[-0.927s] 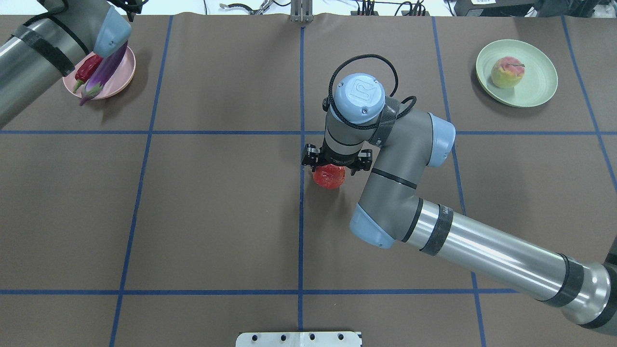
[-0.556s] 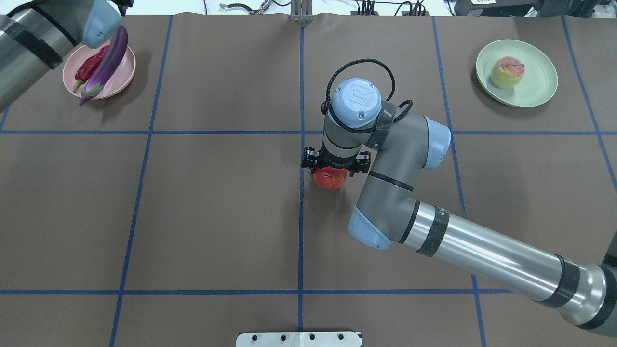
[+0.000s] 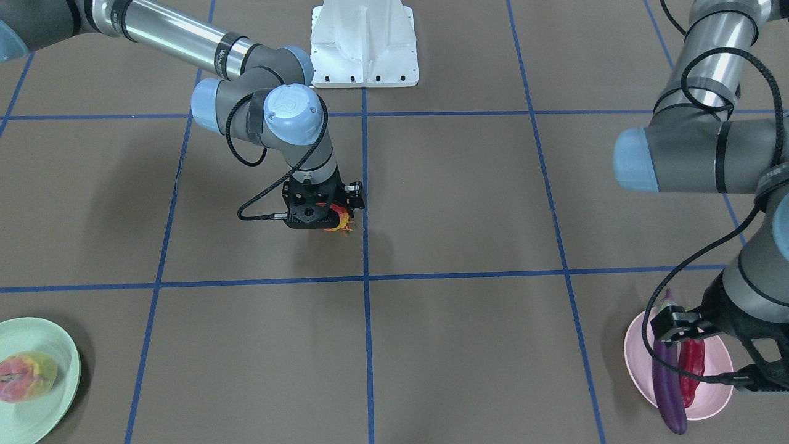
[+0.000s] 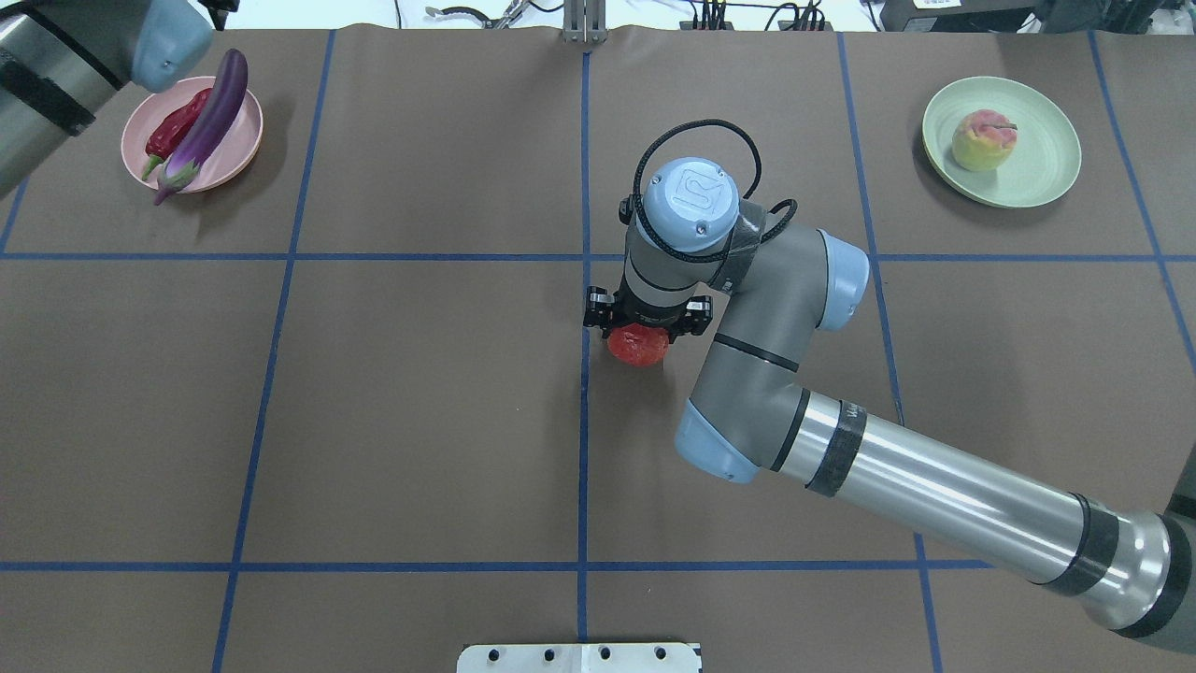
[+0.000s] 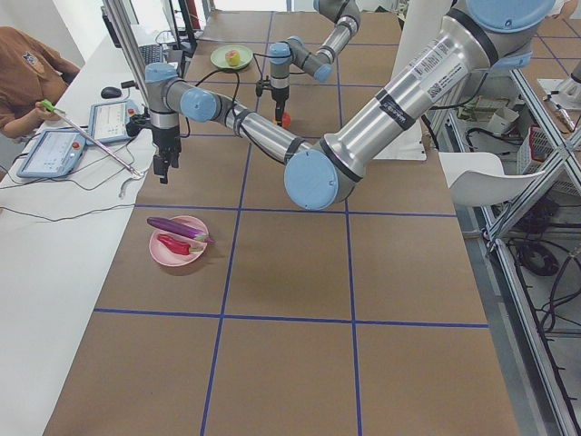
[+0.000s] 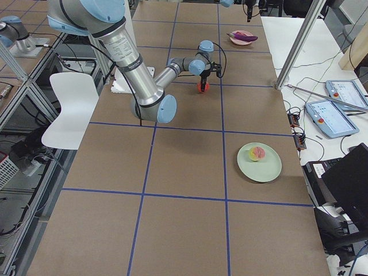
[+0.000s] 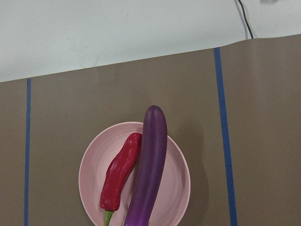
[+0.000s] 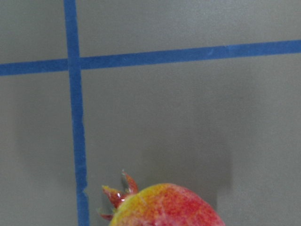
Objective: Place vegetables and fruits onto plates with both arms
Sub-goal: 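Carry the pomegranate toward the green plate with the right gripper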
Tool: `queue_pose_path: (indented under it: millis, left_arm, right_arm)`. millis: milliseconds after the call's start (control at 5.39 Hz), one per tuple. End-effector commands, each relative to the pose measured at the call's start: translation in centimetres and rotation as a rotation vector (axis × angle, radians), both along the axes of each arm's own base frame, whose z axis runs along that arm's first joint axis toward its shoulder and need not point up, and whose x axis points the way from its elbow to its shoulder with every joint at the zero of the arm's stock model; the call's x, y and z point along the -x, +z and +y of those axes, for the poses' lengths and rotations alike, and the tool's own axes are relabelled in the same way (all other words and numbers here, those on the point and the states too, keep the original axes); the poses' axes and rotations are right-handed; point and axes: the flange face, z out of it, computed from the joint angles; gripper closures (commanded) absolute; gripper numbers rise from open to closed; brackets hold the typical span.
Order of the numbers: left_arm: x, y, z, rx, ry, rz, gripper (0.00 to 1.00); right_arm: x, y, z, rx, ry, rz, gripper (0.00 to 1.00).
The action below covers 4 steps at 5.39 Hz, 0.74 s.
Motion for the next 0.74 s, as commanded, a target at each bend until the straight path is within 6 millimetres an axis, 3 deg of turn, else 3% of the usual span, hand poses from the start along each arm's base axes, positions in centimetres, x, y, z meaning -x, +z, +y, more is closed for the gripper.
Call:
queue_pose_path:
  millis: [0,185,371,556]
  left_arm:
    - [3.5,1.8,4.0,-0.04,0.083,0.032,0.0]
    - [5.2,3.4,7.6,-0.05,0.095,0.086,0.0]
    - [7.4,7.3,13.5,-0.153,0.194,0.076,0.0]
    - [8.5,9.0,16.5,-0.162,0.205,0.074,0.0]
  right_arm:
    - [-3.0,-3.8,0.5,0.003,0.064,-0.095,1.0]
    - [-4.3,-4.3,-0.1,-0.002,0.08,-0.103,1.0]
    - [-7.1,-4.9,-1.9,-0.001,0.116,-0.108,1.0]
    - [-10.3,-4.5,-3.4,0.004,0.147,-0.078,1.0]
